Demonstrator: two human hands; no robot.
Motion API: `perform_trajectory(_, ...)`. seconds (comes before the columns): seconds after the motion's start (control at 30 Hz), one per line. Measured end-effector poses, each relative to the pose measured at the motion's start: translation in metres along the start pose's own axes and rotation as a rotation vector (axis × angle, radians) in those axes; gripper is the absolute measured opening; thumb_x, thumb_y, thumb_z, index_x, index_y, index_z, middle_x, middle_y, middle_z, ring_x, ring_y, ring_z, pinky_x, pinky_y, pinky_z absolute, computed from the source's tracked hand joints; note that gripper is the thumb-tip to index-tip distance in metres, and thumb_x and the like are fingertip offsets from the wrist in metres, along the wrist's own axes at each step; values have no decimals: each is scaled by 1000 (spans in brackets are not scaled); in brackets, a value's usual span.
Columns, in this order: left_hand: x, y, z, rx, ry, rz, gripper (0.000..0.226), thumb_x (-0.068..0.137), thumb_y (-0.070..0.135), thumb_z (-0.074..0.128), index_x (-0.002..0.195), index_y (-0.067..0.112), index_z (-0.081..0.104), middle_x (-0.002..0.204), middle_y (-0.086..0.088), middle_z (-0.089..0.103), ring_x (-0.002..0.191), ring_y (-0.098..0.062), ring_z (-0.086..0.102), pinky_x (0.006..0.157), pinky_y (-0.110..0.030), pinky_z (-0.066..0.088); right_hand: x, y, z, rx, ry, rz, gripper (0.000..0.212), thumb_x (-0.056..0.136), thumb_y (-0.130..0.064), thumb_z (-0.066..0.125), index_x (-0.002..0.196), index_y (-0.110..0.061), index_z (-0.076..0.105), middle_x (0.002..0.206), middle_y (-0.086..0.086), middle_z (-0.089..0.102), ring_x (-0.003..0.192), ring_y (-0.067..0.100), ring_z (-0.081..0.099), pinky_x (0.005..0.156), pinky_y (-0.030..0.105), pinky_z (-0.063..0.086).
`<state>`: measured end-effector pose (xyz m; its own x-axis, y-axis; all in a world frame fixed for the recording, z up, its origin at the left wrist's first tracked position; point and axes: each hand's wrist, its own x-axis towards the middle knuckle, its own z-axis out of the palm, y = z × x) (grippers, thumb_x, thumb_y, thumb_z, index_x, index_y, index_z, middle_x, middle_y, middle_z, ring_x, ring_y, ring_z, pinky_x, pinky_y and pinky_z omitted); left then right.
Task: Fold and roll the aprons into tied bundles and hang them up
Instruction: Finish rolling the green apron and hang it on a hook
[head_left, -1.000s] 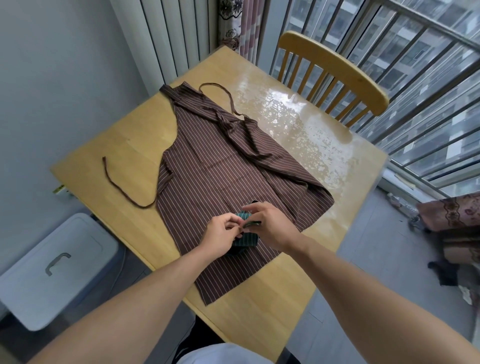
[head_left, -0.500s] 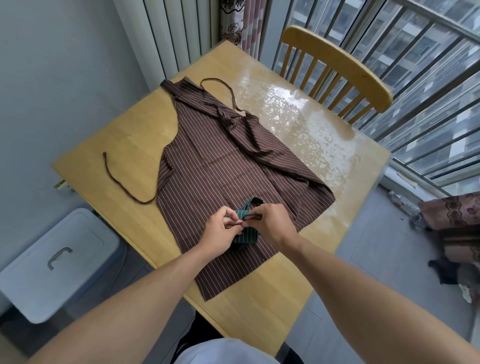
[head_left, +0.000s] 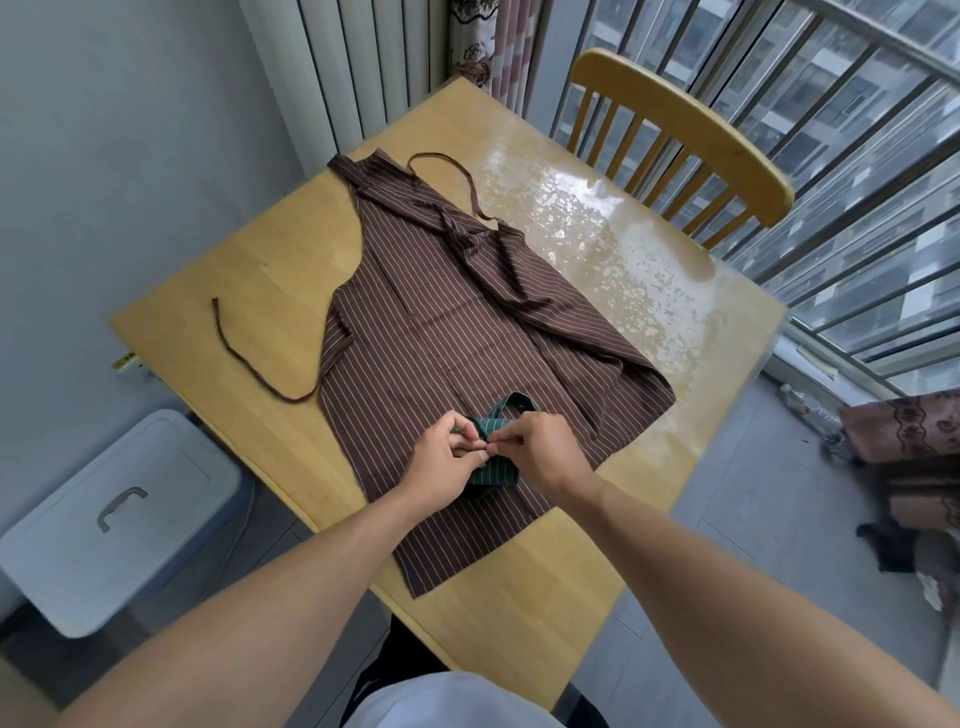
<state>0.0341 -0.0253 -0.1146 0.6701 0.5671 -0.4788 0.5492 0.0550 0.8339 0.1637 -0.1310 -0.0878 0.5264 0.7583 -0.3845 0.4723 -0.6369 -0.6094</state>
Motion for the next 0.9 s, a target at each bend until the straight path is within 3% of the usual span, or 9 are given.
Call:
perform_trajectory(0.13, -1, 1, 1, -14, 4, -15, 22, 91, 5, 75, 97, 16, 57, 93, 4, 76, 90, -1, 71, 75, -16, 55, -6, -3, -5, -220, -72, -137, 18, 98, -17, 66, 110, -20, 79, 90, -6, 68, 74, 8, 55, 64, 24, 45)
perform_trajectory(0.23, -2, 1, 5, -26, 31, -21, 21, 90, 5, 75, 97, 14, 57, 93, 4, 77, 90, -3, 72, 79, -20, 57, -6, -3, 0, -292, -26, -81, 19, 98, -12, 65, 107, -21, 80, 93, -2, 69, 81, 11, 58, 69, 29, 50)
perform_trajectory(0.37, -4, -1, 10, 47, 145, -55, 22, 87, 10, 79, 88, 22, 60, 92, 6, 72, 85, -8, 71, 76, -30, 61, -3, -5, 5, -212, -54, 58, 15, 99, -16, 65, 107, -16, 78, 97, -2, 67, 89, 12, 62, 70, 22, 43)
perform_trajectory(0.47, -7, -1, 10, 87, 236, -92, 17, 85, 18, 82, 81, 21, 66, 84, 4, 70, 72, -8, 72, 67, -32, 62, -2, -8, 0, -7, -204, 201, 15, 102, -23, 61, 104, -15, 74, 90, -2, 65, 73, 9, 56, 58, 18, 41)
perform_trajectory(0.57, -12, -2, 9, -14, 150, -159, 4, 89, 18, 77, 86, 18, 76, 78, 2, 76, 69, -9, 75, 70, -32, 65, -3, -11, -3, 235, -251, 281, 16, 101, -23, 63, 98, -13, 75, 87, 1, 68, 72, 10, 59, 61, 24, 49)
perform_trajectory(0.67, -13, -1, 6, -152, 3, -228, 17, 100, 14, 63, 103, 8, 79, 86, -5, 79, 81, -18, 77, 78, -32, 64, -4, -10, -3, 335, -227, 272, 17, 101, -22, 64, 94, -12, 76, 83, 3, 70, 75, 16, 59, 71, 32, 51)
perform_trajectory(0.77, -10, 5, -1, -411, -123, -372, 25, 105, 14, 53, 116, 2, 72, 97, -13, 79, 92, -26, 77, 85, -35, 62, -4, -9, -1, 325, -221, 258, 16, 101, -21, 63, 92, -16, 76, 78, -2, 70, 68, 9, 58, 64, 23, 48)
perform_trajectory(0.9, -8, 7, -12, -742, -252, -548, 21, 100, 8, 61, 117, 1, 71, 104, -16, 77, 94, -24, 74, 82, -28, 61, -7, -8, -1, 364, -201, 254, 12, 98, -18, 67, 92, -17, 78, 73, -7, 71, 57, -1, 58, 54, 12, 45)
